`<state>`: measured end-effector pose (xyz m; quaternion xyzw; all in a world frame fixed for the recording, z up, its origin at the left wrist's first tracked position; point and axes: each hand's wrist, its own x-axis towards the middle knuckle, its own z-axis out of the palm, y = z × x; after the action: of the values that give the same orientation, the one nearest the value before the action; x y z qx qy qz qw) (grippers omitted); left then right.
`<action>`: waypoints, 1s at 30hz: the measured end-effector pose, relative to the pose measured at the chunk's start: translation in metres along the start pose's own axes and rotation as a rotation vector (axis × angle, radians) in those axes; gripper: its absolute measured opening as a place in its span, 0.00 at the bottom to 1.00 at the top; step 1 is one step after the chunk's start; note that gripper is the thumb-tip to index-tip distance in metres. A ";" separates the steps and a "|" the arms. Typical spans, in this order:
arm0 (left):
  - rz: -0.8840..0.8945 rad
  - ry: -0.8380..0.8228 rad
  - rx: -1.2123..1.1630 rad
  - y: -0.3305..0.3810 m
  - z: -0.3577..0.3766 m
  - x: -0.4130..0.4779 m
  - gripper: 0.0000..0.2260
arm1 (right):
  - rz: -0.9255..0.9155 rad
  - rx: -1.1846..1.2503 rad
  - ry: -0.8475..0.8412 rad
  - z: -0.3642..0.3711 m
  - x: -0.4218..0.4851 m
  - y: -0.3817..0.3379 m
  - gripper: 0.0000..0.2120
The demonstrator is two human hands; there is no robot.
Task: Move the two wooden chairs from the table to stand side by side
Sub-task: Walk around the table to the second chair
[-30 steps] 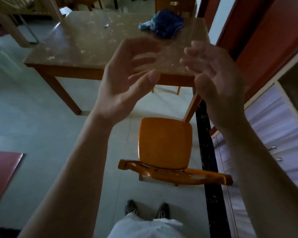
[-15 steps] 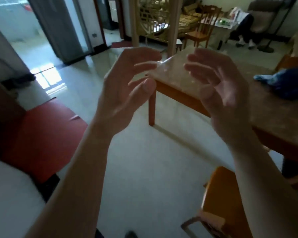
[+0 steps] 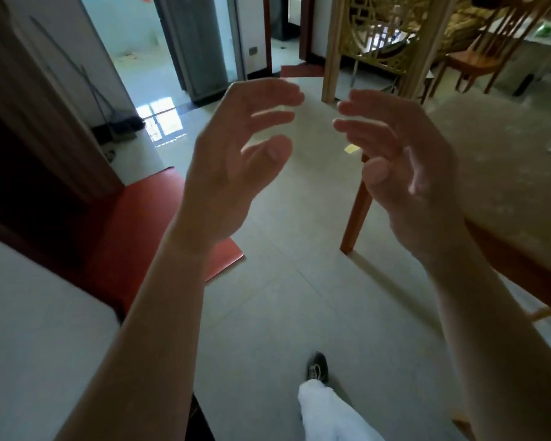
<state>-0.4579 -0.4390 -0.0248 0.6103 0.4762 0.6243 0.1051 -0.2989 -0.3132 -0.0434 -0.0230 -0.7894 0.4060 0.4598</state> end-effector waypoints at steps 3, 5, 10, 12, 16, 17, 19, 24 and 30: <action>-0.017 -0.002 0.039 -0.042 -0.017 0.040 0.20 | -0.030 0.026 -0.013 -0.001 0.045 0.051 0.39; -0.030 0.020 0.084 -0.067 -0.029 0.072 0.15 | -0.043 0.049 -0.032 -0.001 0.080 0.085 0.39; -0.095 0.111 0.134 -0.130 -0.058 0.150 0.15 | -0.041 0.137 -0.068 0.005 0.175 0.163 0.36; -0.134 0.139 0.145 -0.155 -0.072 0.175 0.15 | -0.033 0.144 -0.075 0.013 0.210 0.189 0.35; -0.162 0.203 0.155 -0.215 -0.104 0.223 0.17 | -0.009 0.166 -0.086 0.030 0.270 0.250 0.33; -0.168 0.205 0.161 -0.231 -0.112 0.235 0.17 | -0.002 0.163 -0.089 0.036 0.285 0.265 0.34; -0.187 0.200 0.171 -0.266 -0.128 0.257 0.16 | 0.005 0.159 -0.091 0.049 0.314 0.297 0.34; -0.171 0.199 0.176 -0.364 -0.183 0.314 0.17 | 0.074 0.102 -0.116 0.084 0.386 0.383 0.31; -0.126 0.130 0.099 -0.463 -0.242 0.435 0.16 | 0.106 0.039 -0.008 0.099 0.494 0.460 0.33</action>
<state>-0.9763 0.0007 -0.0240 0.5417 0.5497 0.6304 0.0830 -0.8125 0.1358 -0.0230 -0.0541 -0.7809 0.4451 0.4348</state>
